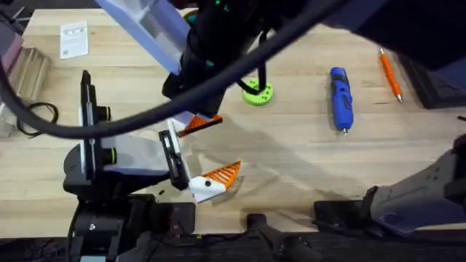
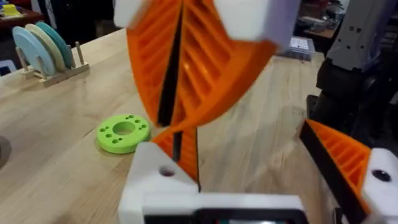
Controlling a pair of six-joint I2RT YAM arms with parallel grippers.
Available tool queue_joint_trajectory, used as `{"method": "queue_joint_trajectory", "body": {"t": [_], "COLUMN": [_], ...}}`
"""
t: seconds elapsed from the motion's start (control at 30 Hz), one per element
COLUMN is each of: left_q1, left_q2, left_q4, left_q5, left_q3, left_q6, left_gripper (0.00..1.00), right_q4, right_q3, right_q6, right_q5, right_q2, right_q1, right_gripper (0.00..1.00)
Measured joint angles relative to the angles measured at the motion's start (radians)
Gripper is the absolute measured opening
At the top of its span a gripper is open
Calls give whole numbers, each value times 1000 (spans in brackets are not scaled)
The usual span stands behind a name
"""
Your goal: Pick up the gripper from the table and insert it into the empty holder that is missing its gripper. Then pick up a screw, insert it into the mounting hole, and use the screwdriver to tighten it. Finally, clean up the table by picking up the vegetable and placing it into the bucket.
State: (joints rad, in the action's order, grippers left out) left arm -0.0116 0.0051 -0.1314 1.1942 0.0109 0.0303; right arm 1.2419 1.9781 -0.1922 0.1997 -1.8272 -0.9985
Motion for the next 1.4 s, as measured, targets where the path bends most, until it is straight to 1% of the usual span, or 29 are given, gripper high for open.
{"method": "queue_joint_trajectory", "body": {"t": [0.3,0.57,0.83,1.4], "left_q1": [0,0,0,0], "left_q2": [0,0,0,0], "left_q4": [0,0,0,0], "left_q5": [0,0,0,0], "left_q3": [0,0,0,0], "left_q6": [0,0,0,0], "left_gripper": [985,985,985,985], "right_q4": [0,0,0,1], "right_q3": [0,0,0,0], "right_q6": [0,0,-3,-3], "right_q5": [0,-1,-27,-27], "right_q2": [-30,-30,-30,-30], "right_q1": [0,1,2,2], "right_gripper": [6,6,6,6]}}
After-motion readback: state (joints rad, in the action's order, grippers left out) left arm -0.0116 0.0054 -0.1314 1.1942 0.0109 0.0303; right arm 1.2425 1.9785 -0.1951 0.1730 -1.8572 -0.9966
